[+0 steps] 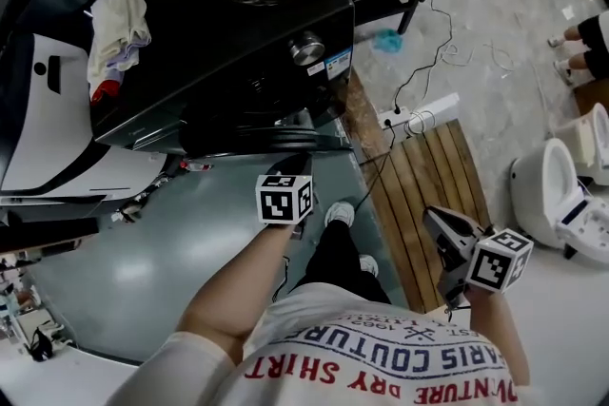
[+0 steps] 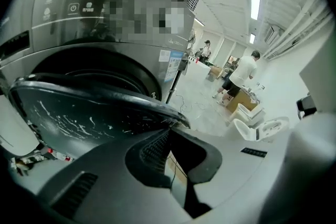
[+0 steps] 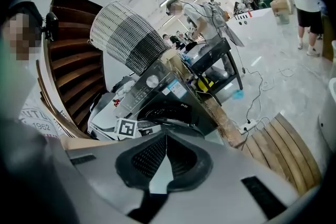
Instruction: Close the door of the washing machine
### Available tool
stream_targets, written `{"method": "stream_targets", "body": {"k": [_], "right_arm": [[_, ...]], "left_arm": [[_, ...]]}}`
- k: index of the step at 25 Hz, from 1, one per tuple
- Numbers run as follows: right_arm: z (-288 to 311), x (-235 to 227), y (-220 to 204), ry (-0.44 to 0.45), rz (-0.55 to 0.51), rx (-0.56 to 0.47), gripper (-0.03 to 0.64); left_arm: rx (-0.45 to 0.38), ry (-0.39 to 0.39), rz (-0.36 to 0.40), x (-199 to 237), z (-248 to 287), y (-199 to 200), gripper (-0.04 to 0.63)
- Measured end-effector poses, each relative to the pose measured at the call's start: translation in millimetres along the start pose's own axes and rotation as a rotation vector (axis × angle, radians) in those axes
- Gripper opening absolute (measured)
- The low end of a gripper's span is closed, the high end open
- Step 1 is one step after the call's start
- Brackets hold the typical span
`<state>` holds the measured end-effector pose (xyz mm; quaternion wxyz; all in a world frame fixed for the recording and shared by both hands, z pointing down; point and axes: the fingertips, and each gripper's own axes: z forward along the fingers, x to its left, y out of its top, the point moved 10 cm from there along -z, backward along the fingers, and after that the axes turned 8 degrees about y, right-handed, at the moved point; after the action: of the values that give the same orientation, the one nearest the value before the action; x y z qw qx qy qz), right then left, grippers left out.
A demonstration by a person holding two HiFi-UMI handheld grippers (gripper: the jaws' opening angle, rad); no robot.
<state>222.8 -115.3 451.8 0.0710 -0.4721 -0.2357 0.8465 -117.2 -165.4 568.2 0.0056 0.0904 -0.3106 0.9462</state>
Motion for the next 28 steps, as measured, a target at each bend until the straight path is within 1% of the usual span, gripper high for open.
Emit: {"method": "stream_targets", "body": {"k": [6, 11, 15, 19, 22, 25, 28], "right_arm": [[3, -11, 5, -0.022, 0.029, -0.005, 0.021], [7, -17, 3, -0.035, 0.046, 0.026, 0.023], [9, -23, 9, -0.048, 0.059, 0.015, 0.022], [12, -27, 16, -0.058, 0.067, 0.010, 0.022], [17, -31, 19, -0.060, 0.072, 0.009, 0.022], [21, -36, 24, -0.064, 0.080, 0.013, 0.022], [24, -40, 30, -0.072, 0.080, 0.021, 0.023]], "left_arm": [[-0.019, 0.023, -0.004, 7, 20, 24, 0.025], [-0.057, 0.052, -0.055, 12, 35, 39, 0.025], [-0.079, 0.082, -0.098, 21, 44, 54, 0.025], [-0.089, 0.094, -0.096, 23, 52, 65, 0.025], [-0.103, 0.097, -0.114, 24, 56, 65, 0.025], [-0.138, 0.143, -0.136, 20, 57, 63, 0.025], [-0.172, 0.199, -0.210, 15, 58, 63, 0.025]]}}
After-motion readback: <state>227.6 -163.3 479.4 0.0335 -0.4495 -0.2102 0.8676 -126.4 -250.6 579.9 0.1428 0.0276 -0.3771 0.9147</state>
